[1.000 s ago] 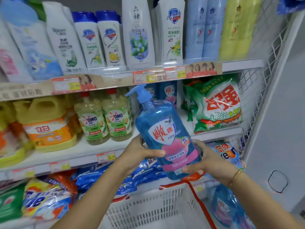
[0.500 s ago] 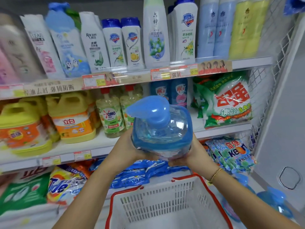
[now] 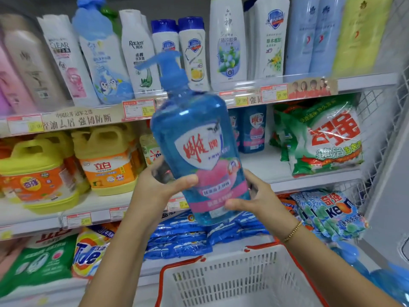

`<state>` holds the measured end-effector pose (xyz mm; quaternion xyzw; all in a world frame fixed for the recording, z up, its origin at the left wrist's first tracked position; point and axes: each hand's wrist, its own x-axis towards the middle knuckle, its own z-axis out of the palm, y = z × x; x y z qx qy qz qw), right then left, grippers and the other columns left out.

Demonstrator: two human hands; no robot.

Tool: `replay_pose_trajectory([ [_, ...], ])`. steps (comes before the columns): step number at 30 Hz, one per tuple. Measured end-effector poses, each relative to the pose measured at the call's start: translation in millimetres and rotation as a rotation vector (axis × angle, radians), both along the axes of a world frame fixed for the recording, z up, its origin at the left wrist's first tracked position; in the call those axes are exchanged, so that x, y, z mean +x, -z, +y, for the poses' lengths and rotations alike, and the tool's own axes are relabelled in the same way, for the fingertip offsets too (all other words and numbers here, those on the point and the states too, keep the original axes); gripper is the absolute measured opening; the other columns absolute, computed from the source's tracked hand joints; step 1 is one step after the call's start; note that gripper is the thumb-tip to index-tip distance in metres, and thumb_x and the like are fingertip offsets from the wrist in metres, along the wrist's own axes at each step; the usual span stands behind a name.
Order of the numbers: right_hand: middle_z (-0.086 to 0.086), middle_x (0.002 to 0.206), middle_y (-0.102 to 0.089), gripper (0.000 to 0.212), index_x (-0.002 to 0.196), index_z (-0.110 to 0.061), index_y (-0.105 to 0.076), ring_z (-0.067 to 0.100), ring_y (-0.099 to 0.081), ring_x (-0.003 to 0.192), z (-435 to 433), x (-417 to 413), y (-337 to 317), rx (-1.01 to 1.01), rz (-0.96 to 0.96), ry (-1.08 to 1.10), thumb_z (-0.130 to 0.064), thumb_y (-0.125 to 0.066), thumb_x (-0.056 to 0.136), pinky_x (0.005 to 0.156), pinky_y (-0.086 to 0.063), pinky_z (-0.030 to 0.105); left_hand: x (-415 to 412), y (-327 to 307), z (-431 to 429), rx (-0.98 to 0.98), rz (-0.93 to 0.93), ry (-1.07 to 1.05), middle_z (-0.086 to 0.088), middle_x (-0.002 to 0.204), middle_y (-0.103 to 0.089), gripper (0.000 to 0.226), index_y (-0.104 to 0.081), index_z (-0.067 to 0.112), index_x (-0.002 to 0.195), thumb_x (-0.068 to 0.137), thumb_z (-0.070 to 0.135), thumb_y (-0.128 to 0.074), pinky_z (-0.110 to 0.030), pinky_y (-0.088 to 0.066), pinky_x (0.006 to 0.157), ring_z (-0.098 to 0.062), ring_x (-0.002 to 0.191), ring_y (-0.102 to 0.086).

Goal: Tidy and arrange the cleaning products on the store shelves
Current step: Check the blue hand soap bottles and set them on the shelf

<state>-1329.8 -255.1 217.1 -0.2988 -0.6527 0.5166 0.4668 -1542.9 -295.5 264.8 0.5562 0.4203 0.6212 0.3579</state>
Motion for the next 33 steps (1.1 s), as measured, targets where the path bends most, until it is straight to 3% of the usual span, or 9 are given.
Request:
replay_pose_trajectory([
  [3, 0.0, 0.114, -0.069, 0.084, 0.125, -0.022, -0.057, 0.018, -0.068, 0.101, 4.6, -8.8, -11.2, -0.074, 0.16, -0.014, -0.042, -0.088, 0.05, 0.075, -0.056, 0.028, -6.1, -1.8, 2.5, -0.009, -0.074, -0.016, 0.001, 0.116, -0.07, 0.083, -0.07, 0.026, 0.104, 0.033, 0.066, -0.087, -0.047, -0.051, 0.094, -0.023, 0.112, -0.063],
  [9, 0.008, 0.115, -0.068, 0.073, 0.121, -0.019, -0.058, 0.025, -0.067, 0.103, 2.7, -19.3, -19.7, -0.149, 0.179, 0.002, -0.052, -0.08, 0.06, 0.083, -0.056, 0.043, 0.7, 1.6, -0.3, -0.076, -0.136, 0.175, 0.005, 0.119, -0.068, 0.101, -0.048, 0.028, 0.131, 0.042, 0.046, -0.093, -0.043, -0.057, 0.082, -0.02, 0.11, -0.065],
  [12, 0.005, 0.113, -0.066, 0.064, 0.119, -0.021, -0.052, 0.019, -0.068, 0.098, -3.5, -23.2, -23.5, -0.092, 0.142, 0.088, -0.053, -0.074, 0.068, 0.081, -0.057, 0.035, 6.5, 6.0, 1.4, -0.052, -0.255, 0.124, 0.002, 0.115, -0.07, 0.093, -0.047, 0.023, 0.134, 0.05, 0.03, -0.088, -0.039, -0.058, 0.077, -0.022, 0.105, -0.068],
  [14, -0.002, 0.115, -0.061, 0.069, 0.124, -0.028, -0.043, 0.014, -0.064, 0.102, -10.7, -25.6, -25.0, 0.023, 0.096, 0.133, -0.048, -0.073, 0.066, 0.08, -0.056, 0.025, 8.8, 7.6, 2.1, -0.028, -0.331, 0.099, 0.0, 0.118, -0.068, 0.087, -0.047, 0.021, 0.137, 0.056, 0.027, -0.081, -0.037, -0.057, 0.076, -0.024, 0.106, -0.067],
  [16, -0.008, 0.132, -0.047, 0.092, 0.137, -0.036, -0.029, 0.007, -0.053, 0.119, -16.9, -26.9, -23.4, 0.241, -0.056, 0.183, -0.049, -0.082, 0.062, 0.091, -0.051, 0.023, 10.6, 6.7, 2.6, 0.003, -0.379, 0.081, -0.002, 0.122, -0.067, 0.093, -0.047, 0.021, 0.138, 0.054, 0.029, -0.086, -0.038, -0.057, 0.076, -0.026, 0.108, -0.066],
  [20, -0.007, 0.153, -0.012, 0.116, 0.147, -0.04, -0.004, 0.005, -0.013, 0.142, -13.5, -27.3, -18.8, 0.667, -0.399, 0.375, -0.063, -0.074, 0.057, 0.11, -0.019, 0.013, 14.7, 1.5, 2.0, 0.052, -0.488, 0.064, -0.002, 0.127, -0.064, 0.112, -0.044, 0.022, 0.141, 0.042, 0.042, -0.094, -0.036, -0.058, 0.074, -0.027, 0.111, -0.065],
  [25, 0.008, 0.143, -0.025, 0.11, 0.145, -0.02, -0.023, -0.003, -0.022, 0.135, -13.0, -32.1, -20.1, 0.741, -0.174, 0.499, -0.036, -0.088, 0.058, 0.101, -0.028, 0.002, 24.5, -0.5, -2.7, 0.072, -0.453, 0.16, 0.001, 0.123, -0.067, 0.107, -0.044, 0.026, 0.139, 0.046, 0.046, -0.092, -0.034, -0.057, 0.077, -0.024, 0.109, -0.066],
  [29, 0.004, 0.137, -0.034, 0.102, 0.142, -0.024, -0.031, 0.009, -0.036, 0.132, -14.9, -26.1, -22.8, 0.669, -0.045, 0.458, -0.04, -0.082, 0.056, 0.103, -0.043, 0.025, 25.9, -3.1, -2.0, 0.106, -0.472, 0.253, -0.002, 0.127, -0.064, 0.095, -0.048, 0.027, 0.135, 0.052, 0.044, -0.091, -0.032, -0.056, 0.079, -0.023, 0.111, -0.065],
  [33, -0.001, 0.137, -0.046, 0.095, 0.137, -0.035, -0.035, 0.017, -0.051, 0.125, -19.3, -24.2, -29.4, 0.343, 0.169, 0.091, -0.029, -0.083, 0.055, 0.096, -0.05, 0.041, 22.3, -2.0, 4.0, 0.139, -0.547, 0.298, -0.003, 0.132, -0.06, 0.09, -0.051, 0.025, 0.132, 0.052, 0.041, -0.092, -0.032, -0.055, 0.082, -0.022, 0.119, -0.06],
])
